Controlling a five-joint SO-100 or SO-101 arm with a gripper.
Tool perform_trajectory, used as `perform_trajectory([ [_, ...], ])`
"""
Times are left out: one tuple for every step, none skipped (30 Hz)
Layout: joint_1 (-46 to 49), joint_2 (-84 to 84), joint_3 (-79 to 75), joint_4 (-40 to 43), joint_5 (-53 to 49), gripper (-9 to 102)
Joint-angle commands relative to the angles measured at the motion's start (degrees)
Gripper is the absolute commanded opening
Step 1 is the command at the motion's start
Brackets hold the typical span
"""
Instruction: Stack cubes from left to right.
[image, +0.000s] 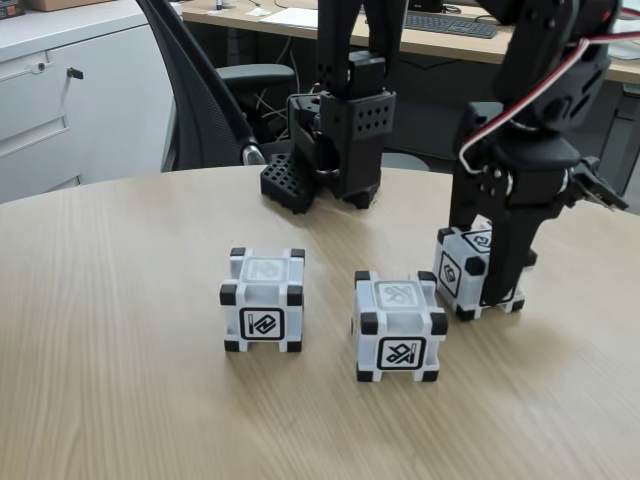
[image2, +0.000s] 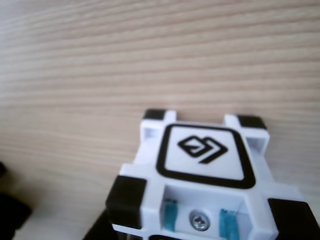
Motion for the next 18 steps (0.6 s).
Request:
perform_trajectory([
  [0.53, -1.05, -1.58, -0.26, -0.79, 0],
  [0.62, -1.14, -1.58, -0.26, -0.79, 0],
  [0.62, -1.05, -1.58, -0.26, -0.7, 0],
  [0.7, -0.53, -1.58, -0.26, -0.79, 0],
  [0.7, -0.35, -1.58, -0.26, -0.7, 0],
  [0.7, -0.35, -1.58, -0.26, -0.53, 0],
  [0.88, -0.26, -1.58, -0.26, -0.53, 0],
  [1.41, -0.09, -1.58, 0.0, -0.53, 0],
  [2.29, 0.53, -1.76, 0.18, -0.44, 0],
  [3.25, 2.02, -1.93, -0.18, -0.79, 0],
  [4.13, 4.39, -2.29, -0.18, -0.97, 0],
  [5.01, 7.21, -2.64, -0.18, -1.32, 0],
  [5.71, 9.84, -2.81, -0.09, -2.2, 0],
  [6.42, 12.22, -2.81, -0.18, -3.34, 0],
  [7.03, 14.5, -2.81, -0.18, -4.22, 0],
  [7.38, 16.61, -2.81, -0.18, -5.27, 0],
  [7.65, 18.46, -2.81, -0.18, -5.98, 0],
  [7.65, 20.04, -2.81, -0.18, -6.59, 0],
])
